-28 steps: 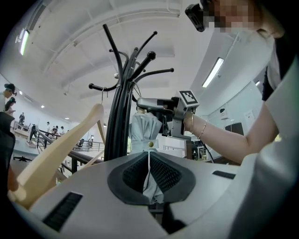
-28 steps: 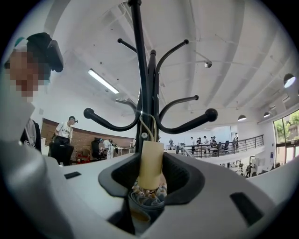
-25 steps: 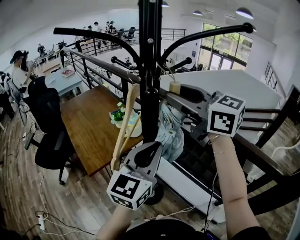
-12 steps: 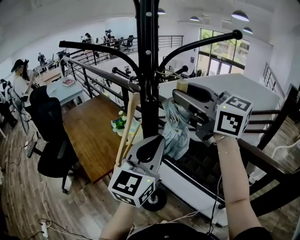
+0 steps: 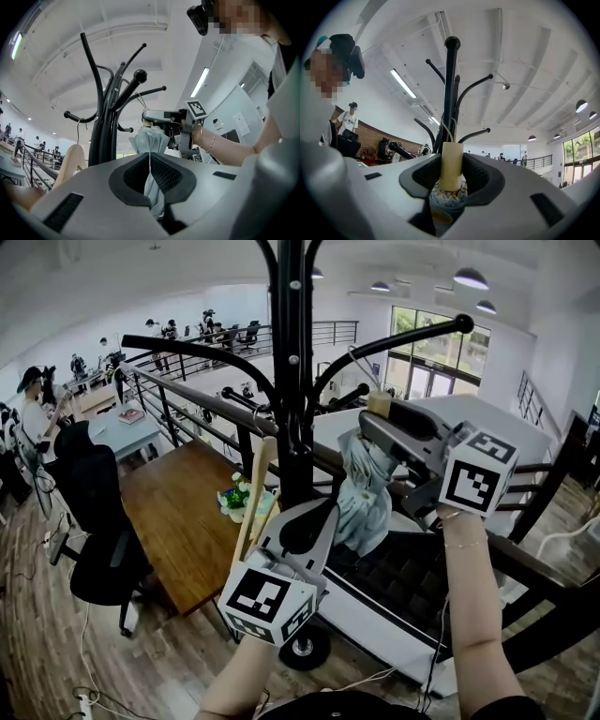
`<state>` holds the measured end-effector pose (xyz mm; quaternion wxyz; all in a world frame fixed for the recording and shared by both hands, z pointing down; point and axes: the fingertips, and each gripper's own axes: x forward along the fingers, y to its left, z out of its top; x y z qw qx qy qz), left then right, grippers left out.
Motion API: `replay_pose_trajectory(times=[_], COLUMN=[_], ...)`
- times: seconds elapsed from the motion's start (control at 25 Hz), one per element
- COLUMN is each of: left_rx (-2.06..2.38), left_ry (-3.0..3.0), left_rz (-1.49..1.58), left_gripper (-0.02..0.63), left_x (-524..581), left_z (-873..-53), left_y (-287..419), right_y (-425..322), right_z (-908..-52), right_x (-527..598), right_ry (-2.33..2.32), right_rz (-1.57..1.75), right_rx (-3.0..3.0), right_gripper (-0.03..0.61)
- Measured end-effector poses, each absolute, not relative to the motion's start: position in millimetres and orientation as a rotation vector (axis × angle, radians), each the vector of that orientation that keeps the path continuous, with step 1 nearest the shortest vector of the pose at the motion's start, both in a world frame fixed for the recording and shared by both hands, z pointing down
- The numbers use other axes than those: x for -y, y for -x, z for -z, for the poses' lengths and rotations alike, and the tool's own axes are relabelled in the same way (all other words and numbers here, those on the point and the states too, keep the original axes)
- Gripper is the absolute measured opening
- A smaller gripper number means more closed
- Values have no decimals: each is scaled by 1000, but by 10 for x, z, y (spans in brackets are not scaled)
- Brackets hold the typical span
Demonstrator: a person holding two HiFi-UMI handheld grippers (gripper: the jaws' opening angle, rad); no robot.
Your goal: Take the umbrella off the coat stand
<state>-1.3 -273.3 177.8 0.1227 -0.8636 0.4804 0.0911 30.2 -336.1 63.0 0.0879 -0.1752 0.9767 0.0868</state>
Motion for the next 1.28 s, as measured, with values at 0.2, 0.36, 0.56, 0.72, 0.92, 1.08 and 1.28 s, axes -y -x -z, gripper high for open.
replay_pose_trajectory(times=[0.2, 0.36, 0.56, 0.72, 0.92, 1.08, 1.28], left_rx=[-1351, -1308, -1237, -1188, -1136, -1103, -1061], left_ry=[2537, 2537, 2542, 2542, 2553, 2574, 2599], left_rz=[-273, -280, -296, -303, -302, -310, -315], left_gripper=[17, 17, 17, 17, 17, 17, 17], left_x=[2804, 2846, 2829, 2842, 2844, 2785, 2810], left_z=[-1684, -1583, -1456, -1364, -1313, -1250, -1288], left_y=[-22, -46, -155, -235, -338, -419, -482], right_y=[-445, -556, -711, -847, -984, -1123, -1262], right_z=[-505, -420, -290, -196, -62, 68, 81], right_x=[3404, 3408, 3354, 3335, 3222, 3072, 3040], right_ry=[587, 635, 699, 743, 773, 808, 853], right_rz=[-285, -298, -334, -353, -388, -408, -424], right_rx=[-2872, -2840, -2795, -2753, -2714, -2686, -2664], right_gripper=[156, 156, 156, 156, 156, 156, 156])
